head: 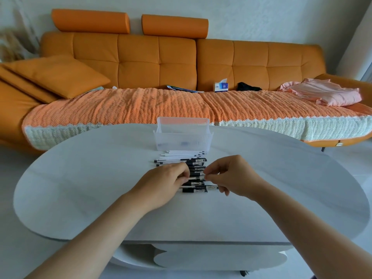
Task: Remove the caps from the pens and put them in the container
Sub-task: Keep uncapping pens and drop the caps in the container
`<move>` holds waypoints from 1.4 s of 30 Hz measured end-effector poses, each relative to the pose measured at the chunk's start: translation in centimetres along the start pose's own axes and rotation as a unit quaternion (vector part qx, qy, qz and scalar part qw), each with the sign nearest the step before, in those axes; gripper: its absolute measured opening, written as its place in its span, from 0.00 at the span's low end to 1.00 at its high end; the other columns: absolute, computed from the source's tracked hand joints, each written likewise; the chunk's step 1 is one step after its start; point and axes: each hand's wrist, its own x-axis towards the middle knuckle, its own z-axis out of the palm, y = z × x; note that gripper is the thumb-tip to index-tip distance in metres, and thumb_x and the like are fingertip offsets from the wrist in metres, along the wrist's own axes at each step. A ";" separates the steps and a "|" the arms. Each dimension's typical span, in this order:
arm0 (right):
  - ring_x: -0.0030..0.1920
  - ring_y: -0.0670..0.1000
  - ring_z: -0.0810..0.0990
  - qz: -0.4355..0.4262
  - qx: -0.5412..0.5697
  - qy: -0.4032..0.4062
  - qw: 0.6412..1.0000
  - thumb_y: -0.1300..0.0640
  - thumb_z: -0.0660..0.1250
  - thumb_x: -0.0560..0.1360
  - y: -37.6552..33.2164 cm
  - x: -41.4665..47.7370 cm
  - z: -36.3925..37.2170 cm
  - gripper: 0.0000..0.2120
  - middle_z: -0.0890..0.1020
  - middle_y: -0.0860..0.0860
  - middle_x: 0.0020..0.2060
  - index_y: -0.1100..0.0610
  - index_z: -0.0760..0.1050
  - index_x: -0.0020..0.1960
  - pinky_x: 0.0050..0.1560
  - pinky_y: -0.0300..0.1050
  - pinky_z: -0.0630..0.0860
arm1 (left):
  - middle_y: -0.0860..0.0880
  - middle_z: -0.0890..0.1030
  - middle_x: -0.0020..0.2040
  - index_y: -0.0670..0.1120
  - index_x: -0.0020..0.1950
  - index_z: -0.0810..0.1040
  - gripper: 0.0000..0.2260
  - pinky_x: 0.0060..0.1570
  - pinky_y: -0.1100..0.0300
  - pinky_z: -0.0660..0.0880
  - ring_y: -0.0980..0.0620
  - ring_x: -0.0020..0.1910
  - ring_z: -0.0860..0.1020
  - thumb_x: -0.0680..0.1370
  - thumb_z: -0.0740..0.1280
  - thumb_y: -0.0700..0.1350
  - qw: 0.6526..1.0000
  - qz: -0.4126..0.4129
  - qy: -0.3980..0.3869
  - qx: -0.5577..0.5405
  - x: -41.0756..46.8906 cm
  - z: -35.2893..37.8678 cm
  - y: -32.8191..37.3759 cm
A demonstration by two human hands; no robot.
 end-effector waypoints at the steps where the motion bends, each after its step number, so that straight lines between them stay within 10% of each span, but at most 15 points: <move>1: 0.26 0.49 0.79 0.003 0.012 -0.006 1.000 0.62 0.75 0.73 -0.1 0.1 0.1 0.02 0.83 0.50 0.29 0.56 0.85 0.44 0.28 0.42 0.77 | 0.59 0.77 0.47 0.54 0.51 0.72 0.02 0.40 0.64 0.68 0.59 0.44 0.74 0.82 0.61 0.50 1.000 -0.002 0.000 -0.006 0.0 0.0 -0.1; 14: 0.22 0.50 0.70 -0.001 0.006 -0.029 1.000 0.57 0.73 0.75 -1.0 0.5 2.0 0.02 0.82 0.60 0.30 0.52 0.84 0.44 0.25 0.40 0.69 | 0.59 0.77 0.47 0.55 0.50 0.72 0.02 0.47 0.55 0.75 0.58 0.46 0.75 0.81 0.61 0.49 0.999 -0.011 -0.009 -0.033 -0.3 -0.8 -0.9; 27: 0.26 0.45 0.70 0.000 -0.077 -0.040 0.996 0.54 0.67 0.78 0.3 0.0 2.1 0.12 0.75 0.42 0.23 0.55 0.80 0.37 0.28 0.35 0.67 | 0.59 0.77 0.42 0.49 0.49 0.81 0.04 0.45 0.58 0.74 0.60 0.43 0.75 0.80 0.66 0.45 0.997 0.036 0.031 -0.060 -0.2 0.8 0.0; 42: 0.39 0.33 0.73 -0.097 -0.269 -0.047 0.957 0.49 0.70 0.75 1.7 0.1 0.5 0.05 0.79 0.37 0.45 0.42 0.83 0.49 0.38 0.30 0.64 | 0.61 0.74 0.42 0.58 0.50 0.82 0.05 0.41 0.66 0.68 0.64 0.45 0.70 0.76 0.69 0.54 0.997 0.059 -0.025 0.037 -0.7 1.7 0.5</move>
